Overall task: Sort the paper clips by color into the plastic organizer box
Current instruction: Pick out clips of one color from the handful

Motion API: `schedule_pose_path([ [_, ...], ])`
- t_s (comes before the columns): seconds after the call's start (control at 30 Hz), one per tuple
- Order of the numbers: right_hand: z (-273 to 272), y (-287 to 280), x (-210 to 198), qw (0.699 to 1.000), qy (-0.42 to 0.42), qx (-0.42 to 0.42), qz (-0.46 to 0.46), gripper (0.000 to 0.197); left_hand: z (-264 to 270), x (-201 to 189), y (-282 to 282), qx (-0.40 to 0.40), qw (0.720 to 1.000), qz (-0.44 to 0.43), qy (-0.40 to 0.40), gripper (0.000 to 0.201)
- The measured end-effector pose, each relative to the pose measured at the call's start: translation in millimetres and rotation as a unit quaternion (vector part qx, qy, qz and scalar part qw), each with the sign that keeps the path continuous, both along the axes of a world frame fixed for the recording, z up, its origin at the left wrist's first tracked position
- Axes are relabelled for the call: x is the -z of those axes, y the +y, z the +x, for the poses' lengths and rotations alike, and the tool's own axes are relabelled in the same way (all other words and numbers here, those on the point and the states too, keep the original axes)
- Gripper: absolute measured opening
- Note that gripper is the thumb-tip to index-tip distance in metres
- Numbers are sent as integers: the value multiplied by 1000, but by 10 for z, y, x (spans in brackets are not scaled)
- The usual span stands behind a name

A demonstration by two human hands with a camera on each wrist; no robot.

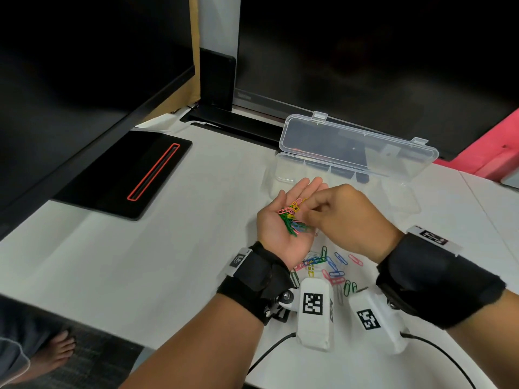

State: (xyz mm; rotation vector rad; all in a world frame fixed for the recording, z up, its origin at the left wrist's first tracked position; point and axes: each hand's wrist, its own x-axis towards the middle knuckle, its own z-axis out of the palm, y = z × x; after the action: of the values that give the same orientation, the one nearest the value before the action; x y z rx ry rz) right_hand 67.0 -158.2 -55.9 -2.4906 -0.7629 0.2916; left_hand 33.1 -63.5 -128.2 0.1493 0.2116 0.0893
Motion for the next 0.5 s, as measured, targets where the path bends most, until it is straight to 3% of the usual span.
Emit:
schedule_pose_path([
  [0.1, 14, -28, -4, 995, 71, 15, 69, 17, 5, -7, 1, -1, 1000, -4, 0, 47],
  [0.3, 8, -42, -75, 971, 181, 67, 142, 12, 23, 22, 5, -7, 1000, -14, 7, 48],
  [0.37, 39, -61, -79, 935, 279, 90, 199, 18, 20, 14, -3, -13, 1000, -9, 9, 48],
  [0.5, 118, -101, -65, 802, 480, 123, 333, 15, 12, 7, -11, -20, 1000, -13, 11, 47],
])
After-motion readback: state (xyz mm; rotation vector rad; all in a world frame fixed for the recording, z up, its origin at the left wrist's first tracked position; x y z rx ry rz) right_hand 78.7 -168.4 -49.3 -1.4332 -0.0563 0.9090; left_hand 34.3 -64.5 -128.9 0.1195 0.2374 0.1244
